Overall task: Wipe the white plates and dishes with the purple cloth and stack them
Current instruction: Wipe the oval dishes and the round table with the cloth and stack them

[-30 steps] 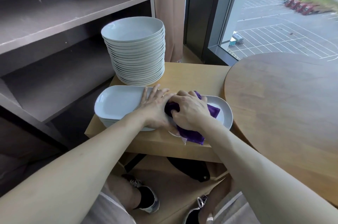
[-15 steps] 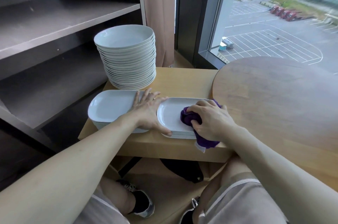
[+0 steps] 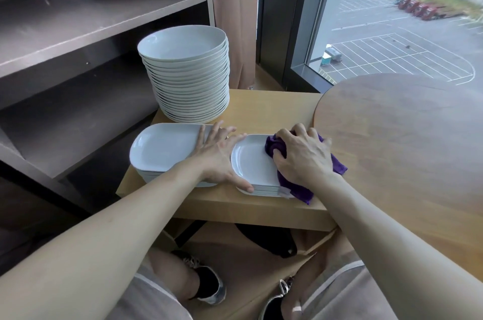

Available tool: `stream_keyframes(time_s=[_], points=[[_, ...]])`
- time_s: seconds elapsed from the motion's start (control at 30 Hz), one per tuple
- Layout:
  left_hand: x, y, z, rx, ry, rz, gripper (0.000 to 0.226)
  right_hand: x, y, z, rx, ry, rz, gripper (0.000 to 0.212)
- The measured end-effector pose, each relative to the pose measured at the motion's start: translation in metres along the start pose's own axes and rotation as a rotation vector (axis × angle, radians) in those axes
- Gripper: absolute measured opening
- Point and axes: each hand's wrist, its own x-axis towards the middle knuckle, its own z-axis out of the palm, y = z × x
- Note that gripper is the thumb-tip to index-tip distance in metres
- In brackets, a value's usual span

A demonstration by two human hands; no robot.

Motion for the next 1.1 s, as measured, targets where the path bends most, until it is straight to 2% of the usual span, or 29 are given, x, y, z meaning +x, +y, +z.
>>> stream_keyframes(time_s=[0.17,0.37,0.63,0.87,1.1], points=[[0.0,0.0,0.002,0.019,-0.007,-0.003,0.145,0.006,-0.022,0.006,0.026,0.035,-0.003,0.037],[-0.003,0.002,0.001,-0.017,0.009,0.008,0.152,0.007,-0.058,0.008,0.093,0.009,-0.109,0.039],[0.0,0.002,0.0,-0.079,0.012,-0.001,0.141,-0.01,-0.057,-0.003,0.146,-0.1,-0.226,0.04],[-0.003,0.004,0.0,-0.031,0.034,-0.016,0.142,-0.029,-0.03,-0.007,0.175,-0.081,-0.065,0.039],[-0.001,0.005,-0.004,-0.004,-0.01,-0.031,0.148,-0.035,0.009,-0.01,-0.03,0.056,0.121,0.037]])
